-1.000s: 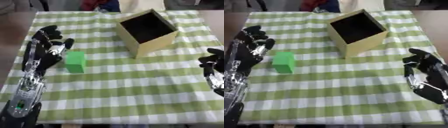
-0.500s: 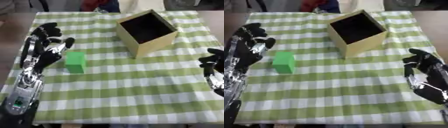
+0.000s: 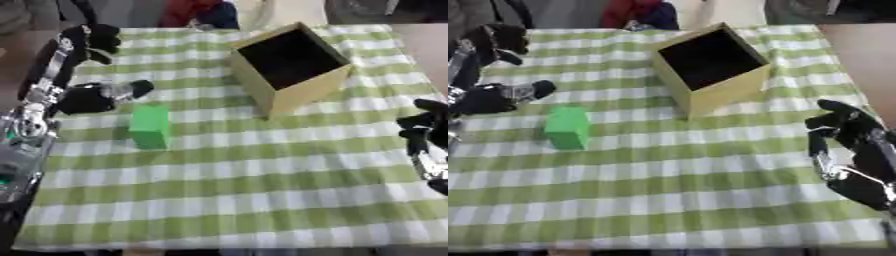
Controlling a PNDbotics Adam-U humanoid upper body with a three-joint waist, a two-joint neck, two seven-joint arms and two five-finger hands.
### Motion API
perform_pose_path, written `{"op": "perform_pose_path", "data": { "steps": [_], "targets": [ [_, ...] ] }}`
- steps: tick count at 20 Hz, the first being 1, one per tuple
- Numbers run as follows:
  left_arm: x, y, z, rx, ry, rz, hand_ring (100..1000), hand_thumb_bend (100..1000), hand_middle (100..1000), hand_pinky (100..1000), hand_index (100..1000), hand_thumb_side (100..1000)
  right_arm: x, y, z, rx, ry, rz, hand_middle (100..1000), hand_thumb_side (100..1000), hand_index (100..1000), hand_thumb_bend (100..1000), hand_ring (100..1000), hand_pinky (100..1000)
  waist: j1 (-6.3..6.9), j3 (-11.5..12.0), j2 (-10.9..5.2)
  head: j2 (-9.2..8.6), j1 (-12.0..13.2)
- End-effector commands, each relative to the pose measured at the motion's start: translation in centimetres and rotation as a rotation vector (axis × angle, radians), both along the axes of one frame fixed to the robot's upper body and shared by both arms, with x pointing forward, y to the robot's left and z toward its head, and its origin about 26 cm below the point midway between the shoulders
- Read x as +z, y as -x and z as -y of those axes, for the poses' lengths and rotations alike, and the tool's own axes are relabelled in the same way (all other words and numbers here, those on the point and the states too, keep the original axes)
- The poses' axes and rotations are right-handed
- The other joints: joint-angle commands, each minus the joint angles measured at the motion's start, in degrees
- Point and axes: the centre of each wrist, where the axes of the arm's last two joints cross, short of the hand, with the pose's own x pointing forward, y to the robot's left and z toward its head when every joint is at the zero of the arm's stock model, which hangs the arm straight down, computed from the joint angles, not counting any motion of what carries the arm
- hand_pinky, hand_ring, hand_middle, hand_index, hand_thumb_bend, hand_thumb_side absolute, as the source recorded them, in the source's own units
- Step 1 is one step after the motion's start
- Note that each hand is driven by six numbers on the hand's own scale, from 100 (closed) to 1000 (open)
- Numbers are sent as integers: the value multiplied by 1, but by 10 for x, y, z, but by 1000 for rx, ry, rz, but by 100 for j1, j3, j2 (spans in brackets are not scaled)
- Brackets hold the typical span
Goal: Pick up objects on the table and place them in the box.
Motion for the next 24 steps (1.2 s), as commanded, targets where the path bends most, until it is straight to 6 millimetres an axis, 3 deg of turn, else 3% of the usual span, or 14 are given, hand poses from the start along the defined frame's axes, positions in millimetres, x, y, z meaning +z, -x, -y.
{"op": "perform_pose_path", "data": {
  "steps": [1, 10, 24],
  "targets": [
    [24, -1, -10, -11, -198, -19, 711, 881, 671, 684, 787, 276, 8, 0, 2, 12, 19, 18, 615, 214, 884, 100, 774, 710, 3, -14, -91, 30, -21],
    [44, -19, -17, -67, -526, -165, 715, 901, 690, 704, 798, 126, 6, 0, 2, 17, 24, 10, 615, 216, 884, 100, 774, 710, 31, -75, -119, 30, -62],
    [8, -39, -12, -144, -576, -359, 687, 907, 665, 688, 794, 100, 6, 0, 1, 22, 22, 9, 615, 215, 885, 100, 774, 710, 22, -94, -126, 30, -100]
  ]
}}
